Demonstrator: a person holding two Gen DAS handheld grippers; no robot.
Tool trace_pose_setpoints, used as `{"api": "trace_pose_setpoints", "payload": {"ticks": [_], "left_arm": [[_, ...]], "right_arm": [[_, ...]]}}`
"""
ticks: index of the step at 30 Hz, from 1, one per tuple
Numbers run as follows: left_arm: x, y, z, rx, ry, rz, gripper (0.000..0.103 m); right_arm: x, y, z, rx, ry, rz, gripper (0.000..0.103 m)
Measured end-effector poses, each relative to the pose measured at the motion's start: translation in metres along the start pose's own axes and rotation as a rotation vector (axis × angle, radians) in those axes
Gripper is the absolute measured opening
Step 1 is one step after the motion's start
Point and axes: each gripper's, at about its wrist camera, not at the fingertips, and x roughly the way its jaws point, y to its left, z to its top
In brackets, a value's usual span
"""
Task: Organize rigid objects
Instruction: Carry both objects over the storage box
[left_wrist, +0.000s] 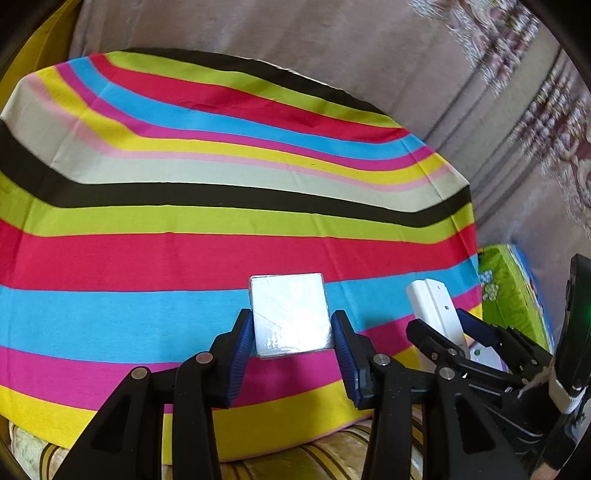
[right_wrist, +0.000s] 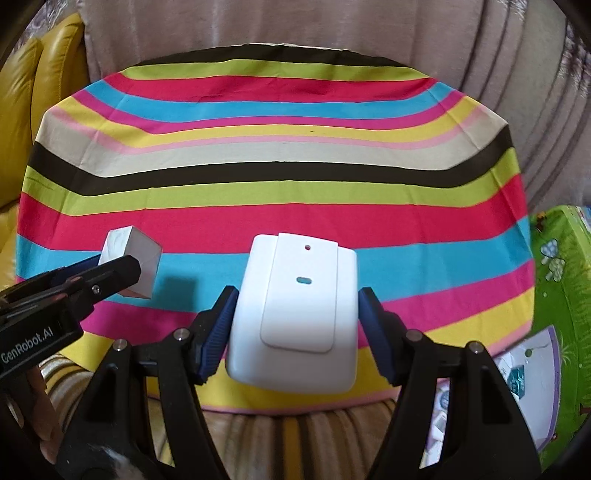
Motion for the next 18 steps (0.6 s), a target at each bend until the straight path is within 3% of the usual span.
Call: {"api": "trace_pose_setpoints", "payload": {"ticks": [18], "left_arm": [[0.003, -0.065, -0.013, 0.119, 0.048, -0.056, 0.044]], "right_arm": [[-0.03, -0.073, -0.028, 0.104, -0.002, -0.051, 0.069]]}}
